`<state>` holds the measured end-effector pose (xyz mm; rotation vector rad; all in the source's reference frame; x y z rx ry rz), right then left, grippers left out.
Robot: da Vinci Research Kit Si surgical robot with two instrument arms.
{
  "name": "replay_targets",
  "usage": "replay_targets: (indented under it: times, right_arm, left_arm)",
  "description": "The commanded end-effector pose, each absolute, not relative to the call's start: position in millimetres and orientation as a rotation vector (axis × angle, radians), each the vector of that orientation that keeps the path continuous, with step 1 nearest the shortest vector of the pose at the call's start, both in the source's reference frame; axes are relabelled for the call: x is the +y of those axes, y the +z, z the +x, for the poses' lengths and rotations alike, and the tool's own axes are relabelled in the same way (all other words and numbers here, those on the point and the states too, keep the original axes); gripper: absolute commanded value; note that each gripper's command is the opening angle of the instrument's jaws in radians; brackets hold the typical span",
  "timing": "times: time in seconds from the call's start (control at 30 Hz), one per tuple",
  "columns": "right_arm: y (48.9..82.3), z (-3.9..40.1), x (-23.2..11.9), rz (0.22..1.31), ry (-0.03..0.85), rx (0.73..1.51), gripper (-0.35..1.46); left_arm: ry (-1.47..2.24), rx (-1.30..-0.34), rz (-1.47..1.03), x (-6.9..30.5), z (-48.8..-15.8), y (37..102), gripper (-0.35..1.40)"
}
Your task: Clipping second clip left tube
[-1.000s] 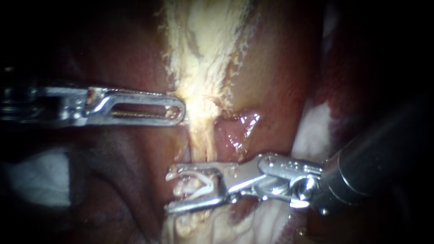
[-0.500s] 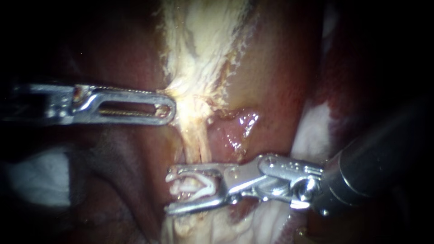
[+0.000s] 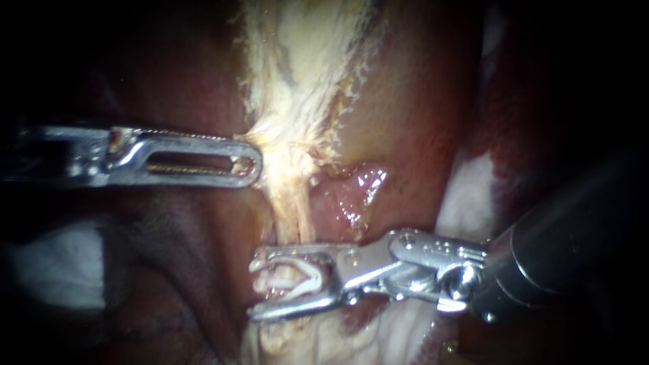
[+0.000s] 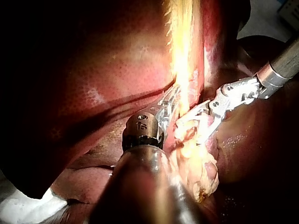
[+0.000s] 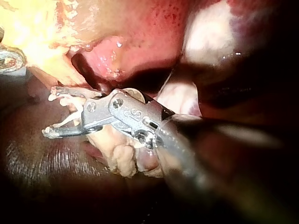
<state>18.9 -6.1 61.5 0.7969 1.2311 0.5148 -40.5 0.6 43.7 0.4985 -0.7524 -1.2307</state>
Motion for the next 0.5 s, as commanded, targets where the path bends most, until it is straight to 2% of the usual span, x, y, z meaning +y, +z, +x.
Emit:
replay_targets:
  times: [0.03,0.5]
  right_arm:
    - [61.5,18.8,-6.1,0.797,0.514,1.231,0.56]
    - [61.5,18.7,-6.1,0.801,0.519,1.229,0.56]
  left_arm:
    - [-1.231,-0.753,0.499,0.6,-40.5,43.7,-0.35]
    - [-1.230,-0.753,0.499,0.6,-40.5,43.7,-0.35]
